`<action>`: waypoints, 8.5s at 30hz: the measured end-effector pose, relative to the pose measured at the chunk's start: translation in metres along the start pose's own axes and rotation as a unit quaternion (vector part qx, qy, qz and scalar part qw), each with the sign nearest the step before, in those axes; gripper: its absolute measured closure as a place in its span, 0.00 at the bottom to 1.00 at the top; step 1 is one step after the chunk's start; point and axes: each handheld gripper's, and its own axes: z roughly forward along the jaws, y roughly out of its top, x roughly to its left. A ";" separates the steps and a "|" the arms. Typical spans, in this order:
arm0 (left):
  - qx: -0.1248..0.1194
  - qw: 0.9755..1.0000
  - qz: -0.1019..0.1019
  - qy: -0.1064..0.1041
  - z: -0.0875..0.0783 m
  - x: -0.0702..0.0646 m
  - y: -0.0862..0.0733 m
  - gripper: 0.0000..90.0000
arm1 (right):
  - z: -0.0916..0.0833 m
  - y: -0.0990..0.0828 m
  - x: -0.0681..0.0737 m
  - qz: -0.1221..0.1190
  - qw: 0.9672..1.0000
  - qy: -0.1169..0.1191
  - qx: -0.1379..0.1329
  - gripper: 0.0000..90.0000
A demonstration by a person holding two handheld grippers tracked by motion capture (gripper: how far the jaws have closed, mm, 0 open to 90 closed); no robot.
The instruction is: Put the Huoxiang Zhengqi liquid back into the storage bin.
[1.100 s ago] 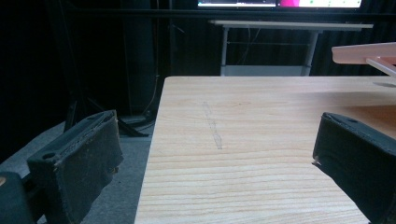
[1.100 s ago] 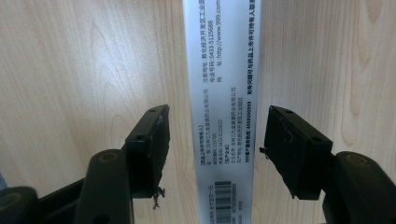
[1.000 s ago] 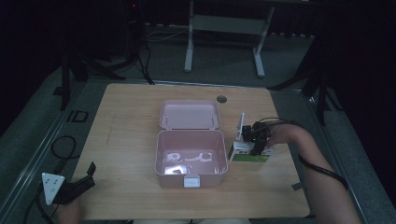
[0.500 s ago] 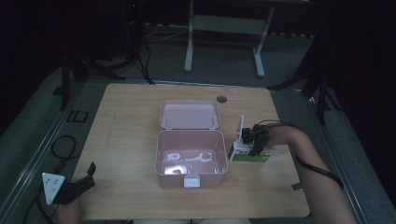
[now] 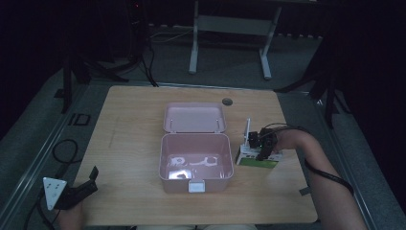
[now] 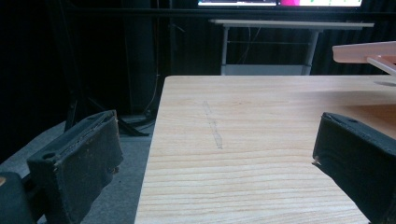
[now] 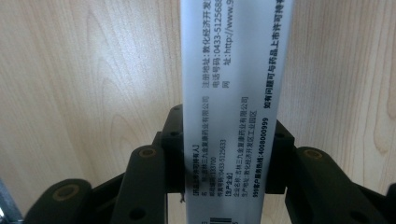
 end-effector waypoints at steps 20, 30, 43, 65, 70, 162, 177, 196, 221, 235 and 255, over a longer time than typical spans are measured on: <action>0.001 1.000 -0.001 0.000 0.000 0.000 0.000 0.01 | -0.039 -0.001 0.022 -0.006 1.000 -0.001 -0.006 0.69; 0.001 1.000 -0.001 0.001 0.000 0.000 0.000 0.01 | -0.057 -0.002 0.031 -0.010 1.000 -0.006 -0.006 0.69; 0.002 1.000 0.000 0.001 0.000 0.000 0.000 0.01 | -0.094 -0.001 0.043 -0.007 1.000 -0.019 -0.006 0.69; 0.001 1.000 -0.001 0.001 0.000 0.000 0.000 0.01 | -0.135 0.034 0.049 -0.017 0.999 -0.033 -0.015 0.69; 0.002 1.000 -0.001 0.000 0.000 0.001 0.000 0.01 | -0.141 0.046 0.050 -0.021 0.999 -0.035 -0.008 0.69; 0.000 1.000 -0.003 -0.004 0.000 0.001 0.000 0.01 | -0.014 0.189 0.078 -0.088 0.996 0.028 0.015 0.69; 0.002 1.000 -0.002 -0.003 0.000 0.001 0.000 0.01 | -0.027 0.181 0.076 -0.071 0.997 0.030 -0.010 0.57; 0.002 1.000 -0.001 -0.003 0.000 0.001 0.000 0.01 | -0.110 0.127 0.067 -0.038 0.995 -0.027 -0.093 0.41; 0.002 1.000 -0.002 -0.004 0.000 0.001 0.000 0.01 | -0.058 0.032 0.026 0.077 0.981 -0.059 -0.169 0.13; 0.001 1.000 -0.002 -0.005 0.000 0.001 0.000 0.01 | 0.021 0.001 0.019 0.165 0.946 -0.134 -0.243 0.13; 0.003 1.000 0.000 -0.003 0.000 0.000 0.000 0.01 | 0.071 -0.067 0.034 0.325 0.851 -0.219 -0.349 0.13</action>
